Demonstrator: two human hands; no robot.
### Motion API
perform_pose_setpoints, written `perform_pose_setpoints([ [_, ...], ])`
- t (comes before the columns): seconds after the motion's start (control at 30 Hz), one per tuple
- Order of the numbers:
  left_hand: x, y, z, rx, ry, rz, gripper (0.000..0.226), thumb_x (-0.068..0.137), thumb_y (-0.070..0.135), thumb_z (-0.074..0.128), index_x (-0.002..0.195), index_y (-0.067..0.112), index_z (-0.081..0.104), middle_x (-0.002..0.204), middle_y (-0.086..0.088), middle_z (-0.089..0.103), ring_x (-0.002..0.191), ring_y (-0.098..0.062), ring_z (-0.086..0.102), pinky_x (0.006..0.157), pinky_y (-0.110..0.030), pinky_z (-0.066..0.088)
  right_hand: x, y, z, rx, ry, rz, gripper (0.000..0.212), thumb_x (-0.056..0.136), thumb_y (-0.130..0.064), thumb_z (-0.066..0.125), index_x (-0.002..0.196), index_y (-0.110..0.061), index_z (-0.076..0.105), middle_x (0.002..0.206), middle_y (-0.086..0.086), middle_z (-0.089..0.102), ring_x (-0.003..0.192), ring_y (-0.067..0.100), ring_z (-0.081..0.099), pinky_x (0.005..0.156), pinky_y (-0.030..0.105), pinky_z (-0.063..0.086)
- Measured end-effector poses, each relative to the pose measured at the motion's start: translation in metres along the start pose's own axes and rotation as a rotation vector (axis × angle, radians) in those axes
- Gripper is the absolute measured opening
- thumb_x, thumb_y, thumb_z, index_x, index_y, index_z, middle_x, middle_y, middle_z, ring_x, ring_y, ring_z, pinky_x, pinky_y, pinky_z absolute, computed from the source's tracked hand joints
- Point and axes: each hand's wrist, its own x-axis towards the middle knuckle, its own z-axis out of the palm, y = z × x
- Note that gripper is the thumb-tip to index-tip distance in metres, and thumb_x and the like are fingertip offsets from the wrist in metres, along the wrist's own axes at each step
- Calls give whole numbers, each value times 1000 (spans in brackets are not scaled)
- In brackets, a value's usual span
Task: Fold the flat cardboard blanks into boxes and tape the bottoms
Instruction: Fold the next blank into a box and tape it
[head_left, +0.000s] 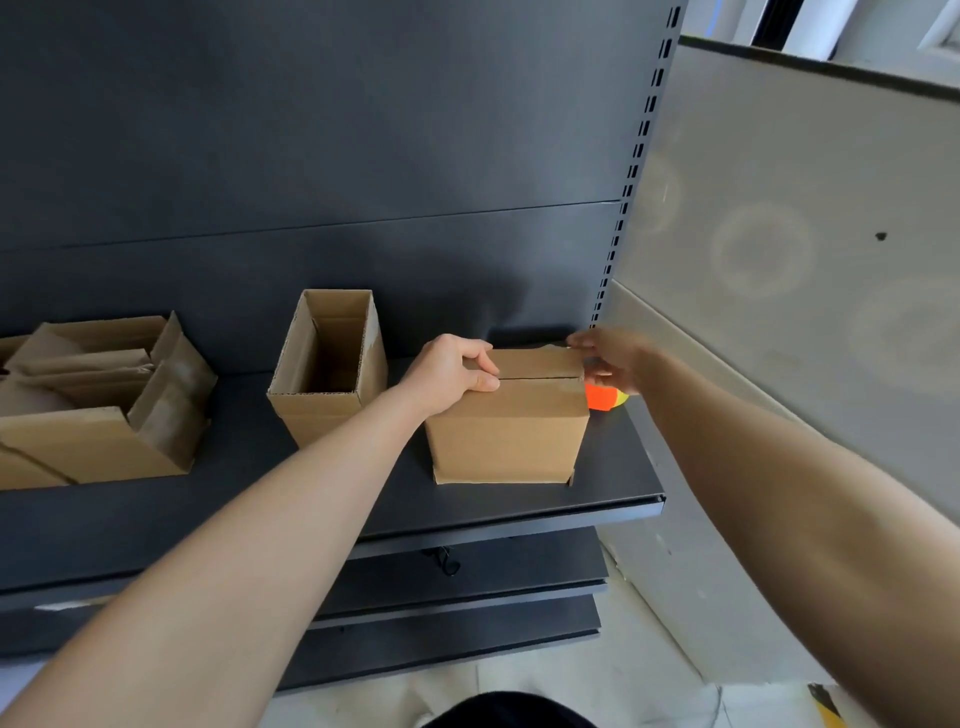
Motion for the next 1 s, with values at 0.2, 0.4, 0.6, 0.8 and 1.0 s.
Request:
perform_pose_setpoints([
  [0.2, 5, -3, 2, -11, 19, 0, 4, 84, 13, 71, 86, 15, 73, 136, 4, 54, 129, -19, 45, 106, -35, 30, 19, 19, 2, -304, 99, -55, 8, 92, -8, 52, 88, -14, 54, 101, 9, 52, 106, 30, 57, 81, 27, 40],
  [0.4, 8, -5, 2, -57, 17, -14, 6, 81, 11, 73, 85, 15, 75, 134, 3, 56, 127, -17, 47, 105, -32, 31, 31, 33, 13, -226, 250, 79, 57, 85, -23, 65, 132, -15, 35, 138, 4, 36, 117, 23, 46, 79, 24, 32],
  [0.6, 10, -4, 0, -54, 7, -3, 7, 81, 10, 73, 87, 13, 76, 135, 2, 56, 126, -19, 48, 108, -39, 33, 15, -5, -26, -379, 210, -214, 34, 95, -20, 53, 127, -11, 60, 126, 10, 62, 107, 25, 60, 84, 27, 46],
  [0.8, 9, -4, 0, -80, 10, 5, 7, 79, 10, 75, 83, 15, 75, 132, 1, 58, 124, -18, 51, 107, -36, 34, -48, -61, -48, -306, 116, -422, 33, 89, -39, 61, 98, -8, 69, 104, 14, 68, 87, 26, 63, 85, 37, 50],
  [1.0, 5, 0, -1, -42, 12, 14, 11, 80, 13, 75, 91, 13, 76, 133, 2, 57, 122, -17, 51, 97, -28, 31, -99, -80, -22, -493, 73, -522, 44, 83, -54, 63, 66, -14, 64, 67, 5, 62, 57, 18, 56, 59, 27, 42],
])
